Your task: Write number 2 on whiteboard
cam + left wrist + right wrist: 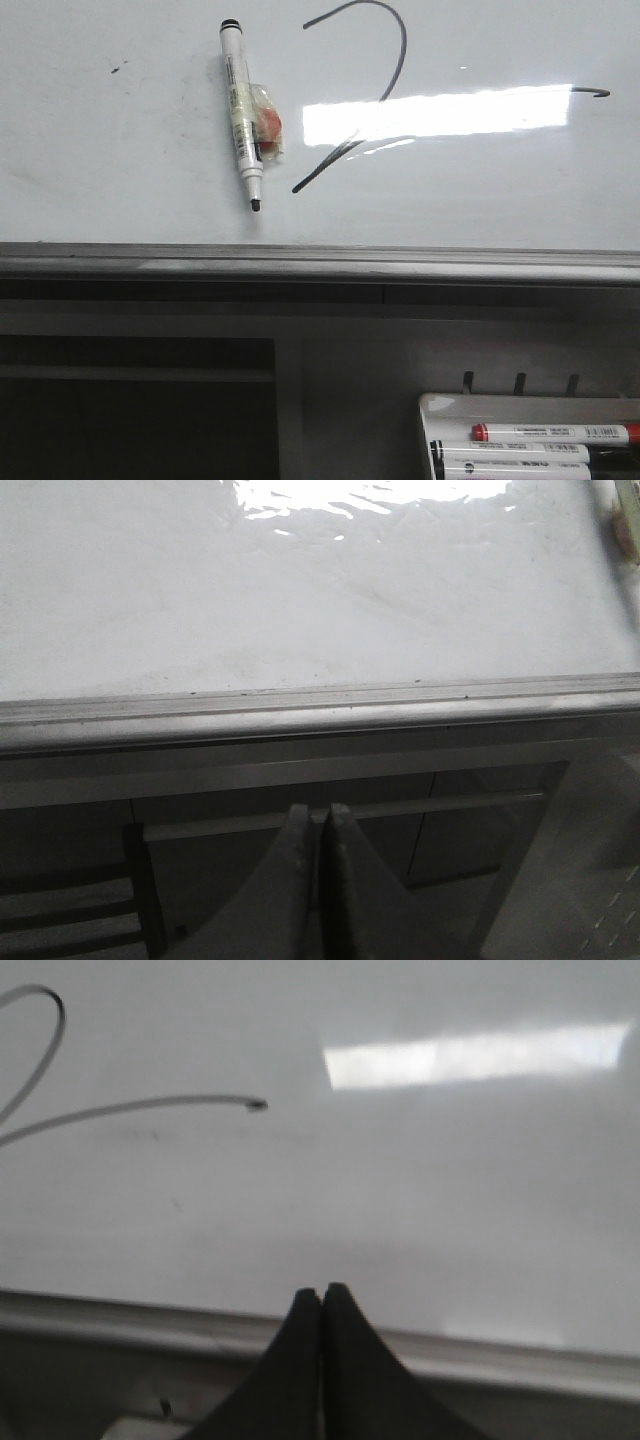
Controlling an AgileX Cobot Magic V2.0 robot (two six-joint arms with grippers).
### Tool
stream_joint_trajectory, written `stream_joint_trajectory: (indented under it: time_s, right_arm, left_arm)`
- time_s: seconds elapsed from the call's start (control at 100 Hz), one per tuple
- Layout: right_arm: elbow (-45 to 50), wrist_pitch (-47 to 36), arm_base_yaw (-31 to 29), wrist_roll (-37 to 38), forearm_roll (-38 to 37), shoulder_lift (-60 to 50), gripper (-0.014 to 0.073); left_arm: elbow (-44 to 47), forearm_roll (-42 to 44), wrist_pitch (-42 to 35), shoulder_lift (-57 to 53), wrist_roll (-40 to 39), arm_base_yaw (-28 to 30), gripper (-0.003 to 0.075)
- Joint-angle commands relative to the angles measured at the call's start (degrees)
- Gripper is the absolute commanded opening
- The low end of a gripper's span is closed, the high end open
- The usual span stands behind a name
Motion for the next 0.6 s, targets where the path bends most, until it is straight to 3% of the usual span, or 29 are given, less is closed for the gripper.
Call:
stream_joint_trajectory:
  time_s: [0.0, 0.14, 0.59]
  right_arm:
    - [1.39, 3.08, -1.38, 4.4, -4.12, -0.43, -0.0074]
    - [1.39, 13.18, -1.66, 4.4, -5.85, -2.88, -0.0074]
    - [1.39, 16.9, -1.66, 4.3, -6.54, -11.15, -0.0074]
  left_arm:
    - [0.51, -0.24, -2.78, -1.46, -0.51, 0.16, -0.002]
    - [0.51, -0.24, -2.78, -1.46, -0.51, 0.16, -0.002]
    - [0.51, -0.24, -2.88, -1.46, -0.51, 0.16, -0.002]
